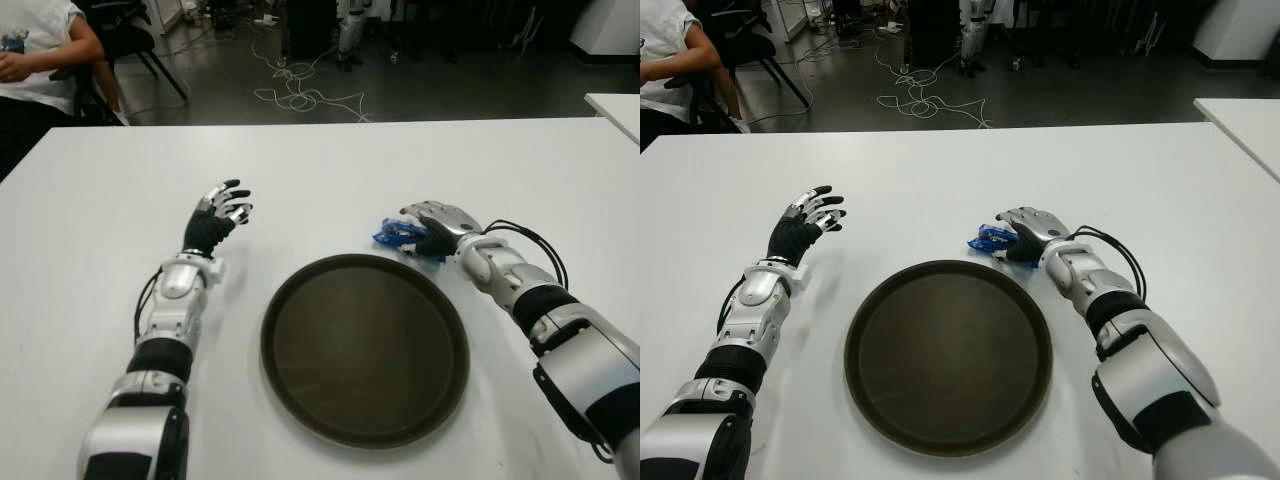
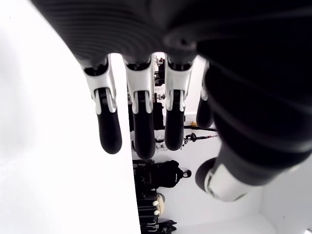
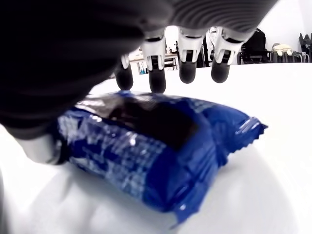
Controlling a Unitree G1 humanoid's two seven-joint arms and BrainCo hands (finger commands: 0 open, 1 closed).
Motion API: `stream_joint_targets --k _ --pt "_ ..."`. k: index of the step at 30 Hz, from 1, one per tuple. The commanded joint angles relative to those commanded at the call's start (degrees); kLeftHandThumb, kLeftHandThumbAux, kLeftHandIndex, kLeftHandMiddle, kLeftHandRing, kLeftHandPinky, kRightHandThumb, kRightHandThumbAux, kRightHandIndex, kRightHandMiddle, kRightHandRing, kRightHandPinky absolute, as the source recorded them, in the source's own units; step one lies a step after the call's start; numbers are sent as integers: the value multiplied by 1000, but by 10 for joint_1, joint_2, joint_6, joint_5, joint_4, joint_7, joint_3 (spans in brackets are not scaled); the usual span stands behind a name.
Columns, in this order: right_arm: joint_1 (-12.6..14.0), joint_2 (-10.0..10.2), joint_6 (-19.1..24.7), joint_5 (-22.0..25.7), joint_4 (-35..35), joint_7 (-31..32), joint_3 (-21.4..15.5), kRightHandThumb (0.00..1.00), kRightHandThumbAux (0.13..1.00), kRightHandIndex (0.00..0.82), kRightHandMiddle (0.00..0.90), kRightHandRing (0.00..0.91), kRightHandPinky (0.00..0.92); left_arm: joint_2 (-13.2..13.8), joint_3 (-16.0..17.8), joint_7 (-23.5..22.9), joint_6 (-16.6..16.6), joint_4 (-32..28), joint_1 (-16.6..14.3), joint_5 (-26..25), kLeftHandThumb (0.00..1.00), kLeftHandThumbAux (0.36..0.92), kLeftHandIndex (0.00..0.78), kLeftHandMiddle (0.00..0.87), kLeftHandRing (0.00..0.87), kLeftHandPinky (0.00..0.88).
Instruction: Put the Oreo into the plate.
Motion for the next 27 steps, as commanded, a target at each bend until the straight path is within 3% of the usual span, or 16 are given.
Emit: stream_joint_targets --k 6,16,27 --pt "0 0 1 -4 1 0 4 306 473 122 227 258 281 0 -1 2 3 -5 2 2 528 758 187 262 284 323" --pt "-3 -2 1 -11 2 11 13 269 467 107 182 210 249 -2 -2 6 10 -13 4 2 524 756 188 262 282 323" --pt "-5 -6 -10 -19 0 18 22 229 471 171 252 270 309 -1 -5 11 16 -17 5 4 520 748 187 269 293 334"
